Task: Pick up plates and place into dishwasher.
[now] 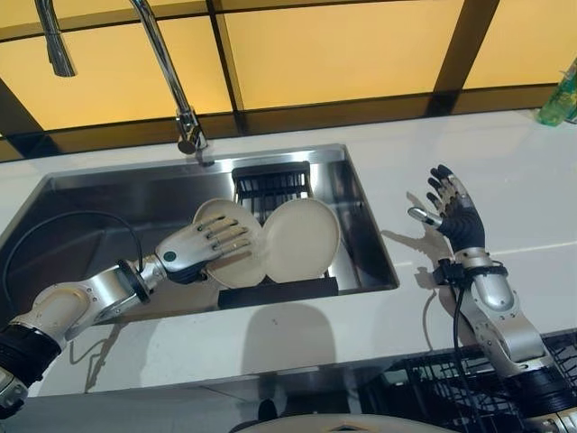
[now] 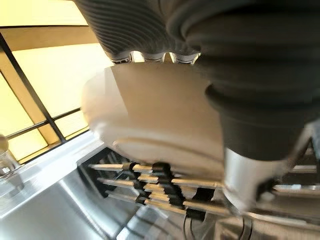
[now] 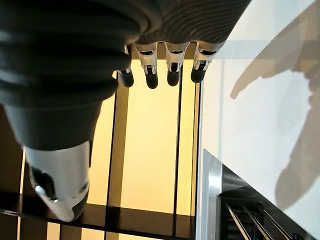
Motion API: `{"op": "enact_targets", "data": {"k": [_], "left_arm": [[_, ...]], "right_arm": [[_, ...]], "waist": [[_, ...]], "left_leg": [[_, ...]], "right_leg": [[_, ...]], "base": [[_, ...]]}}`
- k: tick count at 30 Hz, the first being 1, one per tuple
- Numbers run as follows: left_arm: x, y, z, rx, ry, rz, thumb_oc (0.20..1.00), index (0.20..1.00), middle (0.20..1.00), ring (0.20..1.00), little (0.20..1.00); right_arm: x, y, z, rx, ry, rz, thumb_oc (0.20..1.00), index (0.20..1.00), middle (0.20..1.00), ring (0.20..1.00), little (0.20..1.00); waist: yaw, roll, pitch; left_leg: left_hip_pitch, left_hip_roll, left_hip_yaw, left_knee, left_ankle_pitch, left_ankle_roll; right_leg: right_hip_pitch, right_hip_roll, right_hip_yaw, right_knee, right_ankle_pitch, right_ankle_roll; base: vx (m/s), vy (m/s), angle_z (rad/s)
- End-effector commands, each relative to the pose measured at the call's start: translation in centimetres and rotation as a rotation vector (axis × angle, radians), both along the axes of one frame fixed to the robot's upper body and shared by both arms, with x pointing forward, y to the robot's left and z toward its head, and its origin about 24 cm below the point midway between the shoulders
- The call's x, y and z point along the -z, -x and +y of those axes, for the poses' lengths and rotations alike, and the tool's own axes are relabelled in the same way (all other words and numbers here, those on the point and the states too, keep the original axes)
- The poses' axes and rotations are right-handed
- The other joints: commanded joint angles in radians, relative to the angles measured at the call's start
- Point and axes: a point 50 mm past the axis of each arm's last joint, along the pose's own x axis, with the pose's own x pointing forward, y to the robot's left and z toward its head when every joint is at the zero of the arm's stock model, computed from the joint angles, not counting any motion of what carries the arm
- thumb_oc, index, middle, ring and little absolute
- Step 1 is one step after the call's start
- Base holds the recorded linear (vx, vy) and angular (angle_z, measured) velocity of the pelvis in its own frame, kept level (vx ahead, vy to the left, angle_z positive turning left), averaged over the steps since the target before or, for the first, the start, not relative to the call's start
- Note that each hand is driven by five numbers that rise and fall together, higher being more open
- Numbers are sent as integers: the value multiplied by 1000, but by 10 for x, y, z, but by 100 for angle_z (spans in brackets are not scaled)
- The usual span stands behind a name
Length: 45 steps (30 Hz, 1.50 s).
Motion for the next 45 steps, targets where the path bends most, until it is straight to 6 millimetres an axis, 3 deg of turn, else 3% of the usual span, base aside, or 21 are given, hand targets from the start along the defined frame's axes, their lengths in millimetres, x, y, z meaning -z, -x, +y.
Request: {"op": "enact_targets", "data": {"k": [1,20,36,42,45], "left_arm": [[-48,-15,8,-34,-53,-181,200,200,200,200,200],[-52,-10,14,-36,-107,-180,200,200,200,200,200],[-66,-6,11,-13,-274,-45,200,200,200,200,200],[-77,-10,13,-50,-274,-72,200,200,200,200,200],[-95,-15,20,-102,-212,-181,200,200,200,200,200]], "right_arm": [[-24,-4,-5,-26,26,-94,1000,1000,1000,1000,1000],[-22,-1,-7,-13,13,-87,1000,1000,1000,1000,1000],[-28,-1,-15,11,11,-91,1000,1000,1000,1000,1000],[-28,-1,-14,12,3,-90,1000,1000,1000,1000,1000],[-29,-1,-15,16,-1,-97,1000,1000,1000,1000,1000]], "waist": [[40,24,-29],[57,29,-38],[61,39,-38],[68,40,-38],[75,41,-42]], "left_leg": [[56,60,40,32,-117,-29],[52,62,24,32,-113,-36],[49,63,20,34,-112,-39],[48,61,15,30,-111,-39],[43,59,13,28,-109,-41]], "right_leg": [[-144,-82,31,72,64,105],[-131,-80,5,64,63,101],[-128,-81,-6,60,65,102],[-126,-84,-14,56,67,102],[-128,-87,-19,55,69,102]], "base": [[0,0,0],[0,0,0],[0,0,0],[-10,-3,0],[-41,3,4]]}}
